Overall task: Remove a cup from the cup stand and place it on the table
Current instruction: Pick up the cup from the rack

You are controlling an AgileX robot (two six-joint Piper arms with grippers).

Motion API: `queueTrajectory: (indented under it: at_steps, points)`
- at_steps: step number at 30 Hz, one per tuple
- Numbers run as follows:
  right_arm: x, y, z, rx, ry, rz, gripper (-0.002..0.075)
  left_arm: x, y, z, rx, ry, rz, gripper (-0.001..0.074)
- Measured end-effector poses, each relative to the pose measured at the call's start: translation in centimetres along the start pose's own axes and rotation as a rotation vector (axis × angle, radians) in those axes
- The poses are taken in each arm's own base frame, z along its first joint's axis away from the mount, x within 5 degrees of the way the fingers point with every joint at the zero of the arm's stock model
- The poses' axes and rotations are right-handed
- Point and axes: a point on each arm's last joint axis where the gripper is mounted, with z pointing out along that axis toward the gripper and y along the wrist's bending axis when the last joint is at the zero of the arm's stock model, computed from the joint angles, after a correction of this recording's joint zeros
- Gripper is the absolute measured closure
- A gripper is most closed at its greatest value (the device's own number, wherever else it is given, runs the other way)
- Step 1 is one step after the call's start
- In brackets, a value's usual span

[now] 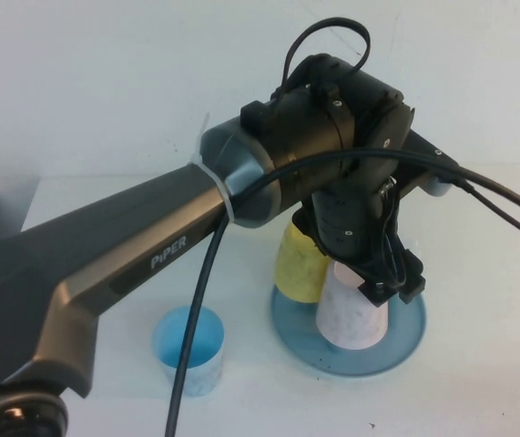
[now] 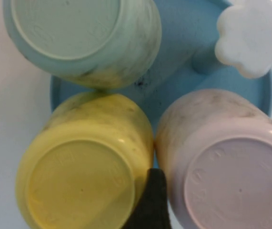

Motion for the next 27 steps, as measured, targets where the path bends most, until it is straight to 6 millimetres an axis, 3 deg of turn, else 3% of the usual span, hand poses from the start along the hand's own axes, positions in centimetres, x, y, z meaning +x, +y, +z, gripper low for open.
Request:
queueTrajectory:
  at_steps: [9, 17, 22, 27]
  points:
    - [0.0, 0.0, 0.0, 0.000, 0.000, 0.000, 0.0729, 0.2, -0.1, 2.6, 0.004, 0.070, -0.005, 0.0119]
    - [0.0, 0.0, 0.0, 0.000, 0.000, 0.000, 0.0729, -0.3, -0.1, 2.7, 0.005, 0.024, -0.015, 0.0120]
    - [0.0, 0.0, 0.0, 0.000, 0.000, 0.000, 0.0729, -0.2, -0.1, 2.7, 0.005, 0.027, -0.015, 0.0172]
    - [0.0, 0.0, 0.0, 0.000, 0.000, 0.000, 0.0729, -0.2, -0.1, 2.7, 0.003, 0.030, -0.017, 0.0172]
